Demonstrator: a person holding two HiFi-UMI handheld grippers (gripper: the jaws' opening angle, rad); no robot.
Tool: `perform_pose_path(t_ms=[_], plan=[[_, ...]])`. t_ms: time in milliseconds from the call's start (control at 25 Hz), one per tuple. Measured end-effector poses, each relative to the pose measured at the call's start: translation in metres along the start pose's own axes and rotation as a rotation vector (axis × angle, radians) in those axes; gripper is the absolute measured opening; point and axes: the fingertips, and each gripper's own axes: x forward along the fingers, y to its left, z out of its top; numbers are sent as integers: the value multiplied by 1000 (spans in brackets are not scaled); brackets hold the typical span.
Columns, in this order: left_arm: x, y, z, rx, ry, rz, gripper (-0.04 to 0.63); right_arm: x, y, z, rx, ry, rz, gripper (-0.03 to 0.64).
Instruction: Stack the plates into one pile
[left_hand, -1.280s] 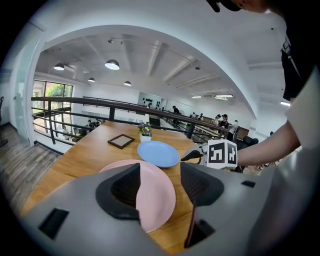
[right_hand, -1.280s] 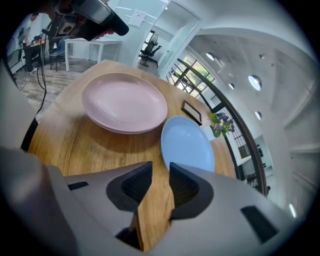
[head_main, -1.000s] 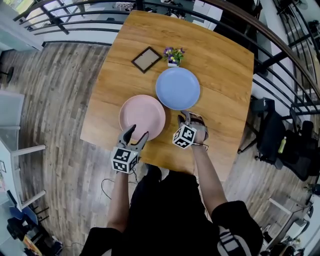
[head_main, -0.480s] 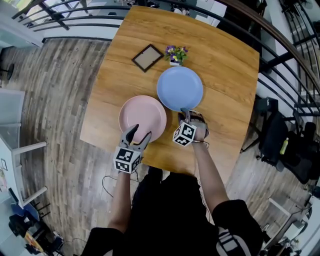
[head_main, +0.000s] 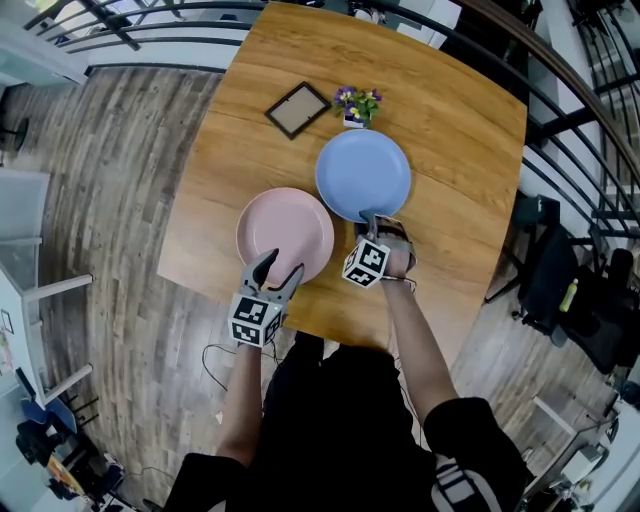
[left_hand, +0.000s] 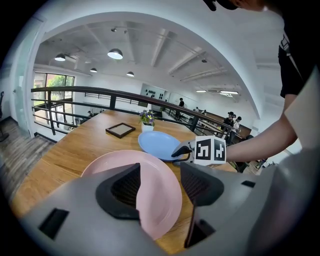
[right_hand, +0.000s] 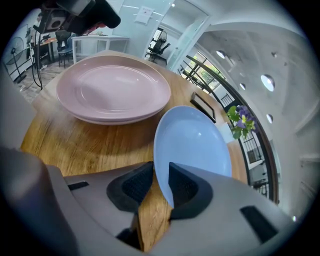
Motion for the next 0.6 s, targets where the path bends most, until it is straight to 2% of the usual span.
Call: perform_pose_path(t_ms=[80,240,600], plan=[[1,1,-1,0,1,1,258,1,-1,3,-13,-1,0,107],[2,2,-4,-5,7,4,258,3,6,4,-88,8,-12,43],[1,-1,-4,-8,10,3,258,-1,4,8,-146,10,-6,25]])
